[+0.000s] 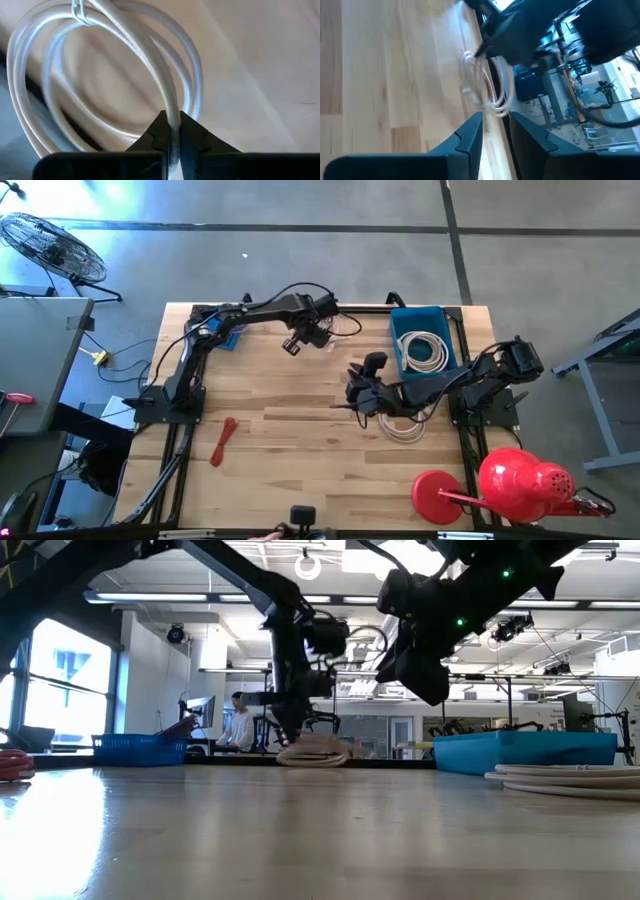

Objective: Pick & Place USB Port
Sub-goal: Put the brown HDMI cable into the right blue bin

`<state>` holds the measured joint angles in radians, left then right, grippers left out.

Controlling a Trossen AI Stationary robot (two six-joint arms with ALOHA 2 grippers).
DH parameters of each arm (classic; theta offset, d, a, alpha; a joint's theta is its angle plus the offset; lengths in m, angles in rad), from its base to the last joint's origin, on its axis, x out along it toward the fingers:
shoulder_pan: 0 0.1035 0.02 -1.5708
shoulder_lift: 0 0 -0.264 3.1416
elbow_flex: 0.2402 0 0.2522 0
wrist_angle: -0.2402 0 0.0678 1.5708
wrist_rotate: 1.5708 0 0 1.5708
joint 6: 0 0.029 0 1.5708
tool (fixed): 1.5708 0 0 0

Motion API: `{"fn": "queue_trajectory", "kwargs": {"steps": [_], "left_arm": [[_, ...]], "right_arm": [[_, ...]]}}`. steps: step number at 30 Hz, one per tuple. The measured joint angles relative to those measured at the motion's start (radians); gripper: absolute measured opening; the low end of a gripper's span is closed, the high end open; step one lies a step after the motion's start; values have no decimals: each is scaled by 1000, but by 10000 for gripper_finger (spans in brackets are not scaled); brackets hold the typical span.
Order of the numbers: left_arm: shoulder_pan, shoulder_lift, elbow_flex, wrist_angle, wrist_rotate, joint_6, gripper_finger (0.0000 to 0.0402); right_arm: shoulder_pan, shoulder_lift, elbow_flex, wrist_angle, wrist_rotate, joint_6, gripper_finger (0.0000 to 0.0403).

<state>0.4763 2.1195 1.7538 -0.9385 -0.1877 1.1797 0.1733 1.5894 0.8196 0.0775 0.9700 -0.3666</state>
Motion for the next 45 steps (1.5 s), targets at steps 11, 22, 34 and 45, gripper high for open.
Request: {"fn": "queue_trajectory", "kwargs": {"steps": [11,22,34,45], "left_arm": [[77,-236,-41,42,333,-66,7],[75,-329,-257,235,588,-60,7],[71,-331,-312,302,640,-93,7],[45,-331,-312,309,633,-103,7]], "right_arm": [[-74,0,0,-43,-73,-68,92],[-135,-119,0,189,-207,-322,92],[-149,-174,0,114,-323,-315,92],[-222,-174,0,81,-419,-240,92]]}}
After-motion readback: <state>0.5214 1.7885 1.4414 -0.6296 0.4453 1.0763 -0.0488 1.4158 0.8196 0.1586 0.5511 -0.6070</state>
